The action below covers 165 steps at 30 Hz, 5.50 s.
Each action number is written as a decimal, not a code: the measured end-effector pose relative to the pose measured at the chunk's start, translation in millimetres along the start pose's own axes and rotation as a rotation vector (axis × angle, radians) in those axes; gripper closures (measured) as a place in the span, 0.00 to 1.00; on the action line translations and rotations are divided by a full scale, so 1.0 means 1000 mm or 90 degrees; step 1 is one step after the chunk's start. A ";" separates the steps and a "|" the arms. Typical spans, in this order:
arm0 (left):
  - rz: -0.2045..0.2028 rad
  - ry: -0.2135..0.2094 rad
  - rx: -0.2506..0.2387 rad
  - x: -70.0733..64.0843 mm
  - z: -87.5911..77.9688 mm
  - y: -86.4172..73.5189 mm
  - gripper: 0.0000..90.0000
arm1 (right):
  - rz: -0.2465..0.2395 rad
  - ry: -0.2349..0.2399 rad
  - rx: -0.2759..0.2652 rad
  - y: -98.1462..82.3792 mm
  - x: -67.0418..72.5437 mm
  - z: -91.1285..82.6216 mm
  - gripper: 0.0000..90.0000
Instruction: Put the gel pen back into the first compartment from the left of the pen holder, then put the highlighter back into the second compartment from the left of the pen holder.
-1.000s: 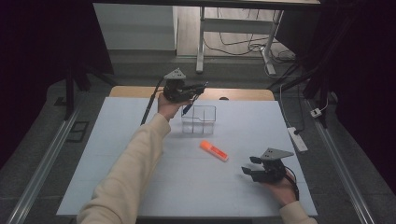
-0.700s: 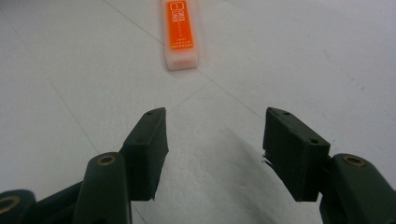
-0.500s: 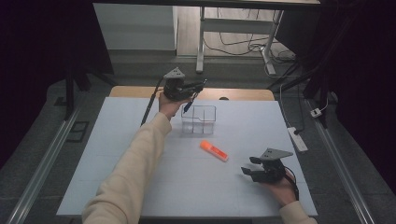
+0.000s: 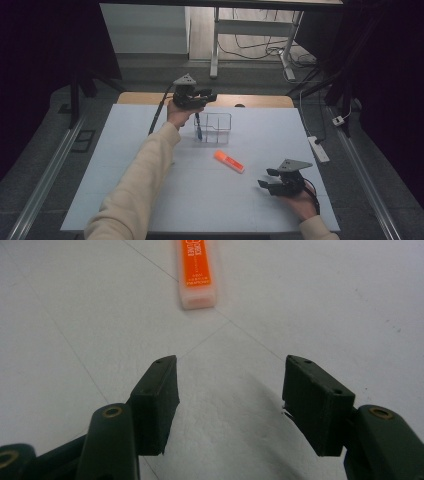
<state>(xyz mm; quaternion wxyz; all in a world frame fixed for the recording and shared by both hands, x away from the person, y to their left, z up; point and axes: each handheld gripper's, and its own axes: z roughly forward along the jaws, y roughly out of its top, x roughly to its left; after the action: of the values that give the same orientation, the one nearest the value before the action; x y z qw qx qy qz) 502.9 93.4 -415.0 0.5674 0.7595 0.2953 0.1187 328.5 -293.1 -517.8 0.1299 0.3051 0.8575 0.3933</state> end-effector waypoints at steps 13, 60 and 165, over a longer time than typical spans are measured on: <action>0.015 0.012 0.040 -0.012 -0.025 -0.012 0.59 | 0.001 -0.003 -0.003 0.000 0.000 -0.001 0.43; 0.047 0.090 0.179 -0.105 -0.159 -0.139 0.50 | 0.004 -0.011 -0.021 0.001 -0.001 -0.007 0.43; 0.009 0.102 0.233 -0.112 -0.180 -0.181 0.40 | -0.035 0.068 0.047 0.125 0.021 0.102 0.39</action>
<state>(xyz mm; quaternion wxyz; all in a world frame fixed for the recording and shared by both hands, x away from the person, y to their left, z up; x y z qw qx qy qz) 264.1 203.8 -507.0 0.3937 0.8401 0.3508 0.1271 411.6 -156.0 -490.4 0.0833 0.2644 0.8852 0.3736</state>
